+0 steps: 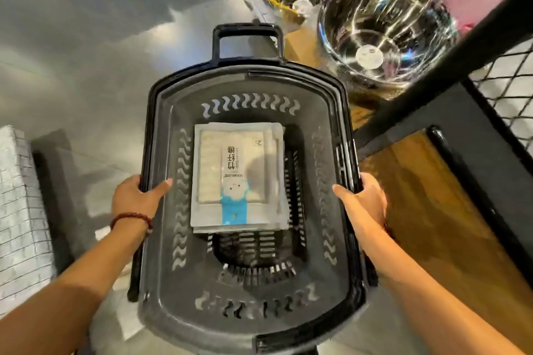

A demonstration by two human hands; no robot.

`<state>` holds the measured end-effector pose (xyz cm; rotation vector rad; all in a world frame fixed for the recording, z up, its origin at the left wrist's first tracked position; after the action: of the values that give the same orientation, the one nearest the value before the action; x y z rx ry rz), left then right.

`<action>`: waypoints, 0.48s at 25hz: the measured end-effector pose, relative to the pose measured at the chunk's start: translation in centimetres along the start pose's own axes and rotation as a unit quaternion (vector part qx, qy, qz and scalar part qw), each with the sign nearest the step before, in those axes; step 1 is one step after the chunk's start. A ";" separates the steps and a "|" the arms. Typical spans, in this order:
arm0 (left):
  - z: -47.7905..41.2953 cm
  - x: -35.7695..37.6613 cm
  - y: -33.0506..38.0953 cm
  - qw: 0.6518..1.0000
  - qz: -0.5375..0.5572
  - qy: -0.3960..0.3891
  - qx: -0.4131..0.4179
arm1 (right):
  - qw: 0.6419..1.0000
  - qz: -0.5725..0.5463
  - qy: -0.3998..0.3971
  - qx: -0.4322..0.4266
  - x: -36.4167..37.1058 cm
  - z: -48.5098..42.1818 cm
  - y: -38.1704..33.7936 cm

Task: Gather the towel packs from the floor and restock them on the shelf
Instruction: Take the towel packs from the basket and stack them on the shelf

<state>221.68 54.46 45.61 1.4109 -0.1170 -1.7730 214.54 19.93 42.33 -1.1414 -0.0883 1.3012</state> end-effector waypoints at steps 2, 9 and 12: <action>-3.5 2.8 -0.8 1.000 -0.011 0.005 -0.006 | 1.000 0.010 0.003 0.002 3.3 -2.9 1.3; -15.2 11.1 -5.5 0.999 -0.029 0.013 -0.007 | 1.000 -0.001 -0.001 0.009 12.9 -11.9 5.1; -17.9 13.3 -7.1 0.999 -0.028 0.013 0.013 | 1.000 0.005 0.003 -0.002 15.4 -13.4 6.8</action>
<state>232.69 57.67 25.28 1.4679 -0.0888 -1.8049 223.39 22.71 22.92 -1.1495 -0.0804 1.3065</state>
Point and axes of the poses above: each hand's wrist, its own z-axis away from the middle knuckle, its own x-axis out of the palm, y = z × x, the point moved 2 cm from there along -z, towards the middle knuckle, and after that the axes turned 7 degrees about -z, right-handed, at the moved point
